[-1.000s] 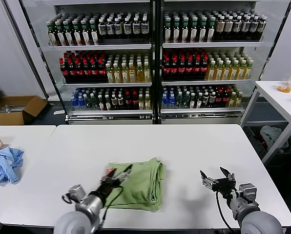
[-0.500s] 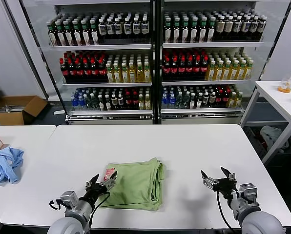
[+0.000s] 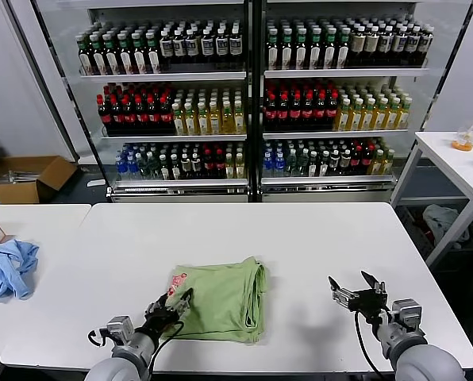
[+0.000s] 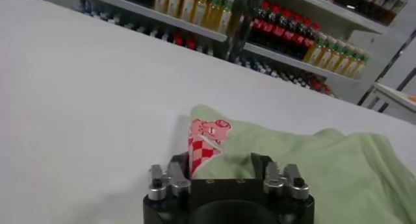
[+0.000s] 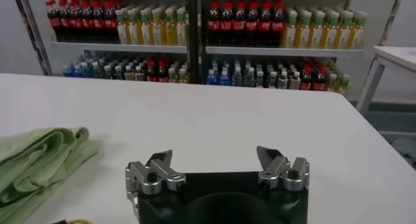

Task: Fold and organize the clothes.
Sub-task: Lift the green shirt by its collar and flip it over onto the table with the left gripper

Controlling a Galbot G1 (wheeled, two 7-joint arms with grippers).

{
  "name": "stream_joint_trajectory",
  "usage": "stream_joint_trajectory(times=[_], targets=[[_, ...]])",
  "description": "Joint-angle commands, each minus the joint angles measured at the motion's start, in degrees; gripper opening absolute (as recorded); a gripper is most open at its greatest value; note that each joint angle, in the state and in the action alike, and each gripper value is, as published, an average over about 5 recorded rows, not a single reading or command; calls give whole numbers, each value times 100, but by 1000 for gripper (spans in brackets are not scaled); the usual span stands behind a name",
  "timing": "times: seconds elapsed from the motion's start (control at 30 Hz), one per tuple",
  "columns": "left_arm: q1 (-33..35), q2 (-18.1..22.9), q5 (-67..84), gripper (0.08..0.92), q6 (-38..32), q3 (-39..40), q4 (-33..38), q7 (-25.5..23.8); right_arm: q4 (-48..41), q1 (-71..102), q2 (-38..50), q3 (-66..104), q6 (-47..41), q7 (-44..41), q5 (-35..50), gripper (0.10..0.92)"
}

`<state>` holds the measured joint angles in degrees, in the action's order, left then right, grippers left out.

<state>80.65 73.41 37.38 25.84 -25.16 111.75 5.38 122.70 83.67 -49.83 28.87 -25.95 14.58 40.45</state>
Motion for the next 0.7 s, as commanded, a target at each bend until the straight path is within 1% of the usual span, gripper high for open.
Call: stream_joint_trajectory(times=[0.03, 0.27, 0.47, 0.57, 0.7], targets=[[27, 18, 501, 551, 26, -41, -66, -161, 20, -3, -3, 7, 0, 9, 4, 823], [-49, 73, 1556, 352, 207, -334, -214, -288, 58, 38, 38, 84, 1, 10, 23, 823], [-79, 140, 2513, 180, 388, -589, -193, -365, 96, 56, 85, 136, 2, 11, 55, 823], [-49, 170, 2906, 127, 494, -819, -139, -362, 105, 49, 90, 135, 6, 10, 66, 823], [72, 124, 3369, 115, 641, -1358, 5, -334, 94, 14, 87, 113, 21, 2, 81, 823]])
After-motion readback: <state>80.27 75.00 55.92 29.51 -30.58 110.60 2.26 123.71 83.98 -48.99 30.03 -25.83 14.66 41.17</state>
